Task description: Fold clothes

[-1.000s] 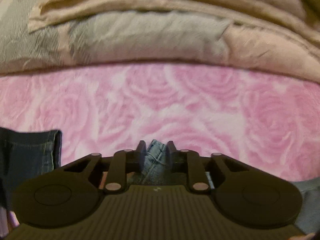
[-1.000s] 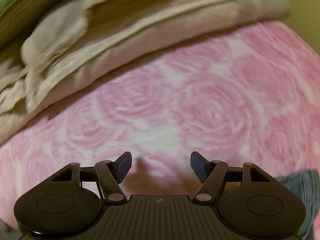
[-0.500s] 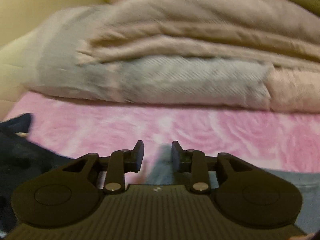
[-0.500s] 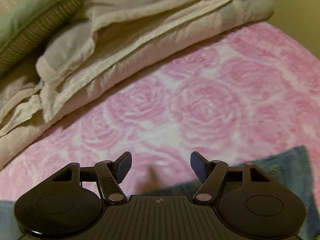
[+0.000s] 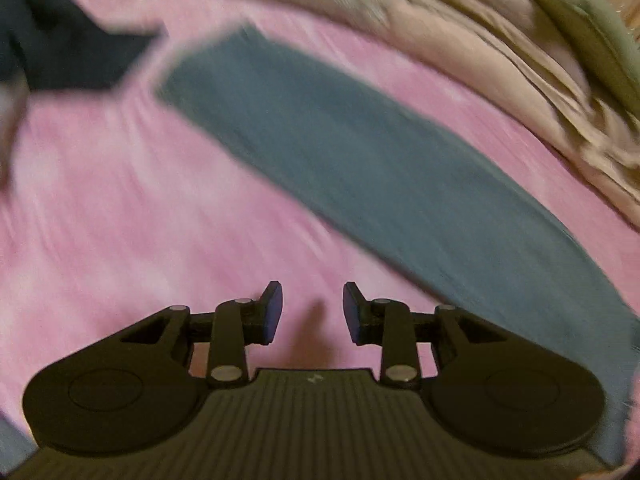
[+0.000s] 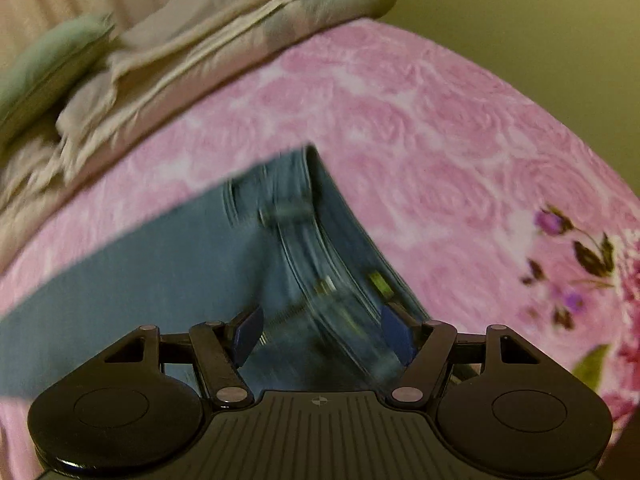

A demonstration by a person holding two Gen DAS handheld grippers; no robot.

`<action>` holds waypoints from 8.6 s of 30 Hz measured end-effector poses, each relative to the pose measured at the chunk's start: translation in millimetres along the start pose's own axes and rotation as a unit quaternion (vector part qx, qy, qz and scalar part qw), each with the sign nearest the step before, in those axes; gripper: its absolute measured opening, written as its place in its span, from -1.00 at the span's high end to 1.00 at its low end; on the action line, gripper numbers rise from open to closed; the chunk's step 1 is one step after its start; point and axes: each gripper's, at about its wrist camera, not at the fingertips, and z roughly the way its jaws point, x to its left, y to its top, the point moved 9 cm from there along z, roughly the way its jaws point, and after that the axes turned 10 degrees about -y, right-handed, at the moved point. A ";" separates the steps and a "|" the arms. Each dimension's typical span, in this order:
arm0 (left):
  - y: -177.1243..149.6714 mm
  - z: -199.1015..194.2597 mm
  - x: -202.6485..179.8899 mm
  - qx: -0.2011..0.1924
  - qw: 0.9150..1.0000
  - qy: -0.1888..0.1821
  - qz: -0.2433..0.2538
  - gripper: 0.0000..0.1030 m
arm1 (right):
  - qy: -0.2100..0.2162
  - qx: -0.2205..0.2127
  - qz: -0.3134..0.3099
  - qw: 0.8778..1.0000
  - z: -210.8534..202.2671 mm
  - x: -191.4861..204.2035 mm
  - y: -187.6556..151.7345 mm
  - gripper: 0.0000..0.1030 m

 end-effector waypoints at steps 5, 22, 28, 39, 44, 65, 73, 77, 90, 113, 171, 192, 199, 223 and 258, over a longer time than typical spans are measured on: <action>-78.7 -17.6 -52.0 0.045 0.996 -0.062 -0.036 0.46 | 0.039 -0.002 -0.072 0.997 12.2 -1.7 -5.5 -0.33; -185.2 -53.2 -159.4 0.009 0.998 -0.034 -0.052 0.45 | 0.279 0.075 -0.160 0.944 87.7 -48.1 -13.1 0.06; -201.7 -55.0 -166.3 0.011 0.996 -0.029 -0.079 0.45 | 0.347 0.143 -0.133 0.917 84.5 -64.4 -27.0 0.44; -223.1 -51.7 -178.9 0.023 0.996 -0.028 -0.078 0.45 | 0.384 0.139 -0.055 0.911 96.9 -58.3 -10.4 0.71; -223.0 -53.5 -178.3 0.017 0.997 -0.025 -0.077 0.45 | 0.318 0.042 -0.076 0.944 69.1 -63.1 2.3 0.84; -224.9 -51.3 -162.4 0.026 0.995 -0.021 -0.098 0.45 | 0.354 0.087 -0.067 0.929 151.1 -19.7 57.7 0.61; -222.5 -44.9 -152.3 0.028 0.993 -0.019 -0.116 0.45 | 0.390 0.101 -0.038 0.914 164.5 -10.9 62.2 0.60; -224.6 -39.7 -153.2 0.035 0.991 -0.022 -0.124 0.45 | 0.417 0.122 -0.012 0.901 165.9 -15.8 62.5 0.60; -228.2 -28.4 -161.8 0.048 0.991 -0.026 -0.120 0.44 | 0.420 0.109 -0.031 0.900 165.9 -4.2 62.9 0.43; -231.0 -39.1 -158.5 0.033 0.990 -0.029 -0.137 0.44 | 0.278 0.068 -0.063 0.956 123.3 -45.6 46.4 0.93; -88.6 -159.4 207.8 -0.066 0.963 0.235 -0.117 0.97 | -0.027 0.010 -0.067 0.997 15.1 69.2 -77.7 -0.39; -233.9 -164.5 160.0 -0.007 0.975 0.222 -0.015 0.40 | -0.015 0.006 -0.159 0.987 24.9 -7.9 -141.2 -0.40; -237.1 -201.4 171.7 -0.009 0.956 0.281 -0.085 0.59 | -0.039 0.022 -0.160 0.986 7.2 -45.3 -146.8 -0.40; -215.7 -154.8 -69.3 0.116 0.983 0.104 0.098 0.45 | -0.017 0.052 -0.068 0.996 -102.0 -11.0 -168.4 -0.48; -311.0 -392.3 -230.1 -0.048 0.984 0.126 0.116 0.06 | 0.109 -0.025 -0.226 0.968 -301.7 -31.5 -174.1 -0.98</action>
